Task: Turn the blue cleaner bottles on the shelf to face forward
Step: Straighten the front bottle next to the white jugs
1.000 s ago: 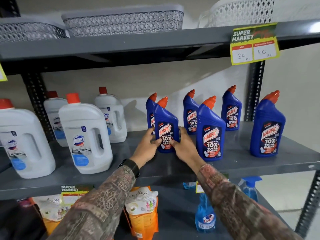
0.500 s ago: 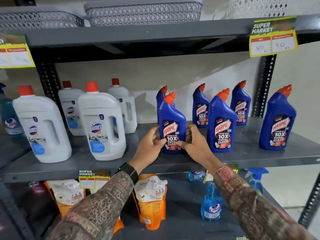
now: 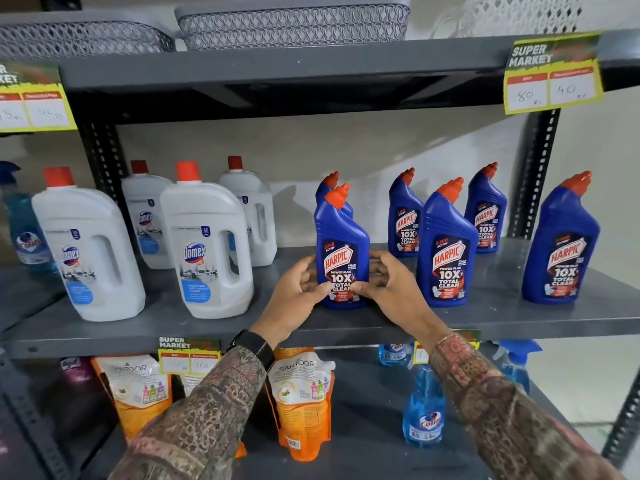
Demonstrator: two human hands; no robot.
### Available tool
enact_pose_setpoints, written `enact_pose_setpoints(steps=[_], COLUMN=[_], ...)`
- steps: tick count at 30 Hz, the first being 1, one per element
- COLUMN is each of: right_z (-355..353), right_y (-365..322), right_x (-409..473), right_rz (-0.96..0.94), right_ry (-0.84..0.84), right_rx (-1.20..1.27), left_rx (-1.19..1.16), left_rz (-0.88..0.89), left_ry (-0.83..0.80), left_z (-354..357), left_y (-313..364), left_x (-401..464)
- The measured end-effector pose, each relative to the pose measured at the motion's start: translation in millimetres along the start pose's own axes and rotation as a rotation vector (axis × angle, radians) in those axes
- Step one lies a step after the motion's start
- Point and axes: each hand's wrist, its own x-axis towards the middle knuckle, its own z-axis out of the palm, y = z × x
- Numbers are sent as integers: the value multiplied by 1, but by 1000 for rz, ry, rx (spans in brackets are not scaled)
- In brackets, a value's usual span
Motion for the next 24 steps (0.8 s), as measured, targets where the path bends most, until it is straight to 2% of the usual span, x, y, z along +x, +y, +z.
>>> enact_pose_setpoints(steps=[15,24], right_z=[-1,-4], right_y=[3,-9], right_x=[1,-18], right_rz=[-18,30], right_ry=[-10,-50], right_rx=[-22,-39], left_rx=[89,195], left_rz=[4,-63], left_ry=[42,43], left_z=[3,10], left_y=[0,23], left_x=[-2,-23])
